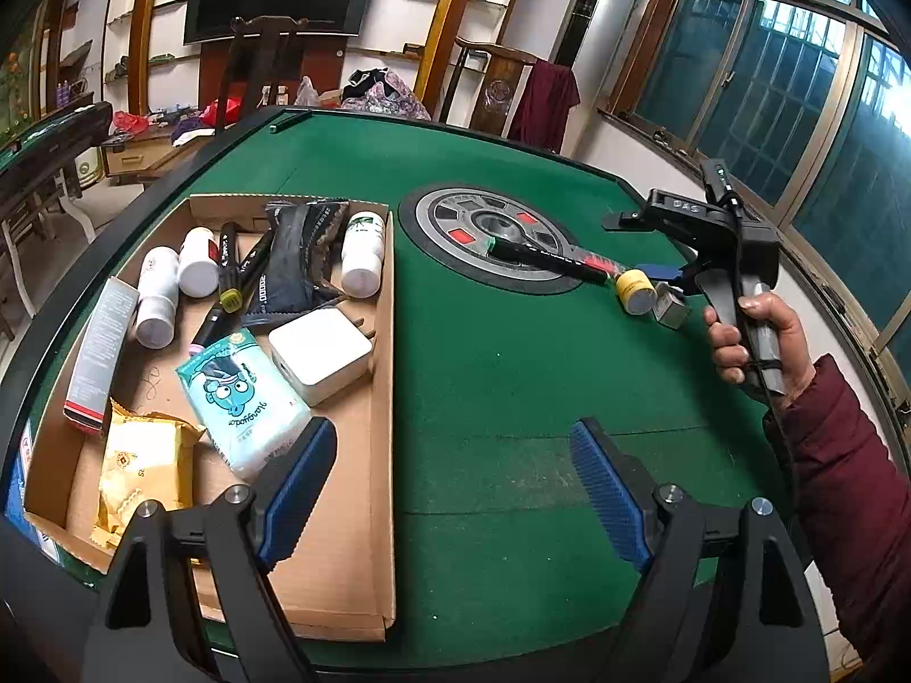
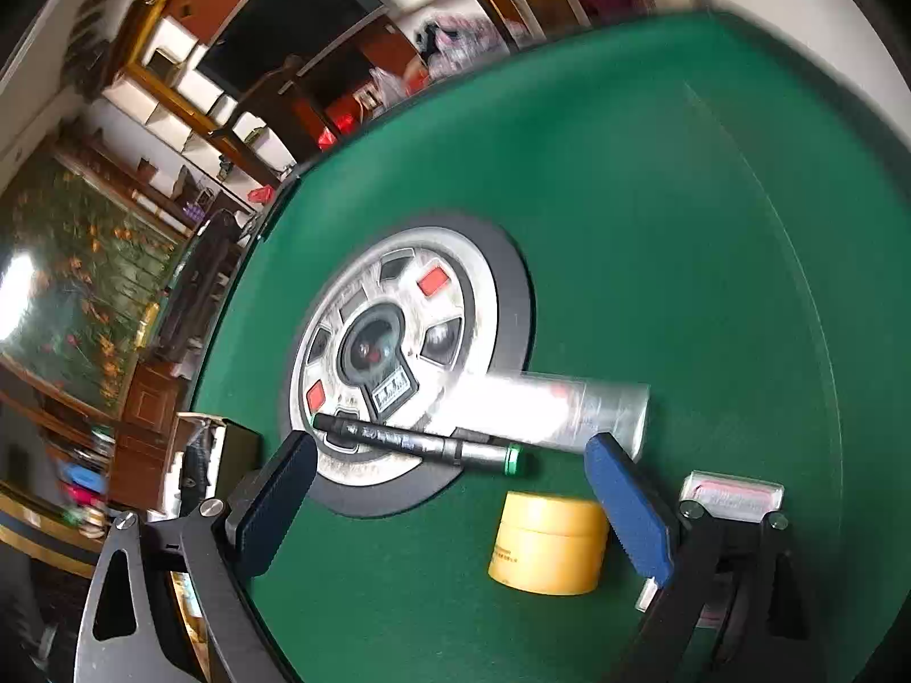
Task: Organize objects
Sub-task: 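Move both grippers back from the tray to the table items, then grasp the yellow tape roll with the left gripper while the right gripper grasps the small white medicine box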
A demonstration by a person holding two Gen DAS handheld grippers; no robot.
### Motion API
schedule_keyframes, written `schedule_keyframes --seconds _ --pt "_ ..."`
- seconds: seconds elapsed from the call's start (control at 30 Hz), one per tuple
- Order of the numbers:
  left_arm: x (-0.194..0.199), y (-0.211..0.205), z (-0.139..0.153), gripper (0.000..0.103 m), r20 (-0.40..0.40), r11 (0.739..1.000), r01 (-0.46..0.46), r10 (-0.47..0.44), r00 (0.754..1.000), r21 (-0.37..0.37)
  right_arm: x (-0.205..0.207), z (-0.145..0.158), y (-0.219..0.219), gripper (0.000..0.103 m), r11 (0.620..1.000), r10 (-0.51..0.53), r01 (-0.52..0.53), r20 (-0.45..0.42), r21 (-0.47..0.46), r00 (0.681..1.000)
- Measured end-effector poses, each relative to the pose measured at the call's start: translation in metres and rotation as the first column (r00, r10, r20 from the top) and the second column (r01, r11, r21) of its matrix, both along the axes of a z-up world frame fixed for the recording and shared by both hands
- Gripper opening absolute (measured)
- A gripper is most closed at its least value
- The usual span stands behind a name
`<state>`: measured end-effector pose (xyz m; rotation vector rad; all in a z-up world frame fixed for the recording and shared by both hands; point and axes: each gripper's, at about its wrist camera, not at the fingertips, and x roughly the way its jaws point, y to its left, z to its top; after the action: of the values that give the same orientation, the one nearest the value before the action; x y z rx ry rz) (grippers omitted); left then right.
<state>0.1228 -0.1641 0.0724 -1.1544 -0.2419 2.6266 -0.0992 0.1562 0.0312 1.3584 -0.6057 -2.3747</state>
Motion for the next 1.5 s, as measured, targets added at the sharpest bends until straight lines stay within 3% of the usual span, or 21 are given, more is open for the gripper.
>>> schedule_keyframes --seconds 0.07,0.13,0.2,0.27,0.33,0.43,0.5,0.57,0.7,0.8,0.9,1.17,1.23,1.3,1.4,1.5 --pt "-0.003 -0.001 -0.001 0.084 0.003 1.0 0.0 0.0 1.0 -0.001 0.01 0.001 -0.011 0.099 0.99 0.086 -0.084 0.011 -0.116 0.996" --pt "-0.006 0.0 -0.002 0.084 0.01 1.0 0.003 -0.003 1.0 0.002 0.021 0.006 -0.025 0.099 0.972 0.169 -0.167 -0.002 -0.164 0.986" --pt "-0.009 0.004 -0.005 0.084 0.017 1.0 0.011 -0.011 1.0 0.0 0.034 0.008 -0.04 0.099 0.919 0.309 -0.299 -0.004 -0.255 0.951" --pt "-0.012 0.008 -0.006 0.084 0.024 1.0 0.02 -0.02 1.0 -0.007 0.046 0.013 -0.046 0.098 0.903 0.348 -0.343 -0.029 -0.259 0.937" --pt "-0.018 0.017 -0.006 0.084 0.032 0.999 0.034 -0.034 0.999 -0.012 0.059 0.024 -0.038 0.098 0.939 0.282 -0.294 -0.091 -0.178 0.955" --pt "-0.029 0.038 -0.005 0.084 0.034 0.998 0.066 -0.066 0.997 -0.022 0.074 0.04 -0.008 0.098 0.994 0.075 -0.091 -0.215 -0.064 0.974" --pt "-0.038 0.057 -0.006 0.084 0.025 0.995 0.094 -0.093 0.995 -0.042 0.082 0.044 0.021 0.099 0.997 -0.074 0.065 -0.267 -0.042 0.961" --pt "-0.05 0.081 -0.011 0.085 0.015 0.989 0.123 -0.122 0.992 -0.083 0.083 0.041 0.043 0.1 0.987 -0.157 0.155 -0.273 -0.03 0.949" --pt "-0.077 0.129 -0.023 0.085 -0.001 0.966 0.188 -0.191 0.982 -0.18 0.083 0.025 0.078 0.1 0.962 -0.263 0.273 -0.212 0.016 0.941" --pt "-0.098 0.166 -0.033 0.084 -0.025 0.935 0.231 -0.247 0.969 -0.269 0.082 0.02 0.08 0.1 0.964 -0.264 0.267 -0.171 -0.007 0.949" --pt "-0.117 0.186 -0.043 0.084 -0.018 0.909 0.248 -0.269 0.963 -0.334 0.077 0.019 0.068 0.1 0.968 -0.234 0.246 -0.169 0.051 0.957" --pt "-0.153 0.206 -0.061 0.082 0.024 0.909 0.262 -0.269 0.963 -0.325 0.075 0.017 0.032 0.1 0.916 -0.163 0.222 -0.197 0.334 0.967" --pt "-0.158 0.207 -0.065 0.054 0.051 0.909 0.274 -0.272 0.961 -0.313 0.073 0.012 0.033 0.099 0.902 -0.15 0.214 -0.192 0.374 0.97" --pt "-0.158 0.205 -0.064 0.039 0.052 0.915 0.262 -0.259 0.965 -0.306 0.069 0.007 0.037 0.098 0.898 -0.148 0.21 -0.183 0.388 0.972" --pt "-0.157 0.204 -0.065 0.038 0.076 0.921 0.256 -0.244 0.967 -0.294 0.067 0.003 0.039 0.095 0.9 -0.154 0.208 -0.166 0.384 0.974" --pt "-0.152 0.198 -0.062 0.038 0.096 0.933 0.251 -0.234 0.967 -0.257 0.064 -0.002 0.038 0.083 0.897 -0.153 0.199 -0.146 0.395 0.977"
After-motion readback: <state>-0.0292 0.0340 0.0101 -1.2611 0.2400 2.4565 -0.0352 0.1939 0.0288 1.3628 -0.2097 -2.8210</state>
